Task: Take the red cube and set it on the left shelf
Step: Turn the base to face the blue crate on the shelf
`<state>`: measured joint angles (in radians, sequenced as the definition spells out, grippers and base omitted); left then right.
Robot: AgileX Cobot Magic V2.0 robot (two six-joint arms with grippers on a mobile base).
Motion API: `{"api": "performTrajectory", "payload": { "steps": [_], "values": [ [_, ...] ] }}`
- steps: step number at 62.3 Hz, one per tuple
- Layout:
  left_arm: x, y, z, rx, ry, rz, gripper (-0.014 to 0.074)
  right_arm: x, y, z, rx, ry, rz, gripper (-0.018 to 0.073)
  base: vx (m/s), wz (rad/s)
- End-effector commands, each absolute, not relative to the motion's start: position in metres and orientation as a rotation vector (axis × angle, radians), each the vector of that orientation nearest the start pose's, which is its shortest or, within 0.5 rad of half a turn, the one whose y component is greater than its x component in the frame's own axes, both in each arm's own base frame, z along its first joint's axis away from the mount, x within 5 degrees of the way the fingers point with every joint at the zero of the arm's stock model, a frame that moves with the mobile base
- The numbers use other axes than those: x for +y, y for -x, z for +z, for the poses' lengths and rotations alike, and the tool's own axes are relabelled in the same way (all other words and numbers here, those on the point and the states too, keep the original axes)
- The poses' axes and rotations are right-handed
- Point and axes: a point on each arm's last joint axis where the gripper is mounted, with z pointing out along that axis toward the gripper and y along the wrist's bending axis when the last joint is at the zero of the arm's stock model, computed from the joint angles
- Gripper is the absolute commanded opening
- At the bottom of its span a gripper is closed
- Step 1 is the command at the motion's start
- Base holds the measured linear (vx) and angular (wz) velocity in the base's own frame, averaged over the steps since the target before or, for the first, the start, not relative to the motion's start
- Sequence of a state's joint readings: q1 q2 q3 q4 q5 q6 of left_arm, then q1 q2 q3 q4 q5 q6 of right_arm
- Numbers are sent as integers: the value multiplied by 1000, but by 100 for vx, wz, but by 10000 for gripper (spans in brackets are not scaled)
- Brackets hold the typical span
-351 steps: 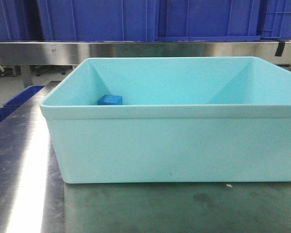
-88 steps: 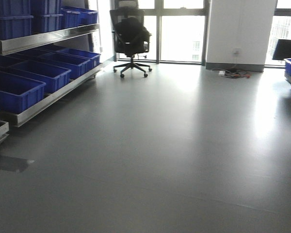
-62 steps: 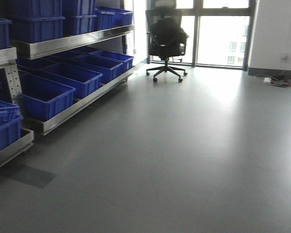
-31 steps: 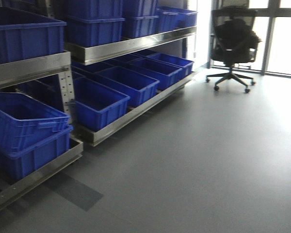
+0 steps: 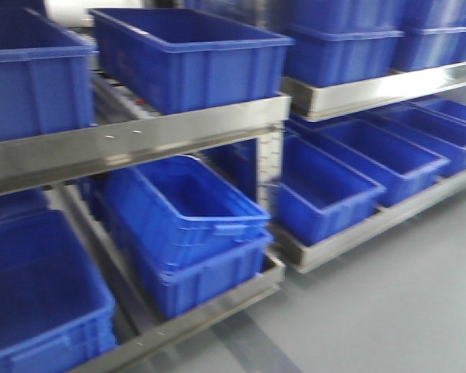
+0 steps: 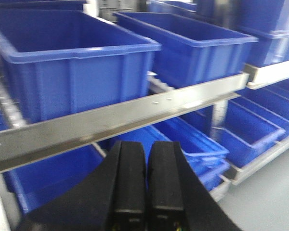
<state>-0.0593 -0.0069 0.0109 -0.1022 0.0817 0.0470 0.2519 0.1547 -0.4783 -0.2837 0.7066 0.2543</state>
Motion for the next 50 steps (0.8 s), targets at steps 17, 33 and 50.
{"api": "performTrajectory", "payload": {
  "steps": [17, 33, 50],
  "values": [
    [-3, -56, 203, 1490, 4, -100, 102, -7, -38, 316, 1741, 91, 24, 52, 45, 72],
    [-3, -56, 203, 1490, 4, -100, 102, -7, -38, 316, 1741, 91, 24, 52, 33, 70],
    [-3, -56, 203, 1490, 4, -100, 102, -7, -38, 316, 1741, 91, 24, 52, 27, 50]
  ]
}}
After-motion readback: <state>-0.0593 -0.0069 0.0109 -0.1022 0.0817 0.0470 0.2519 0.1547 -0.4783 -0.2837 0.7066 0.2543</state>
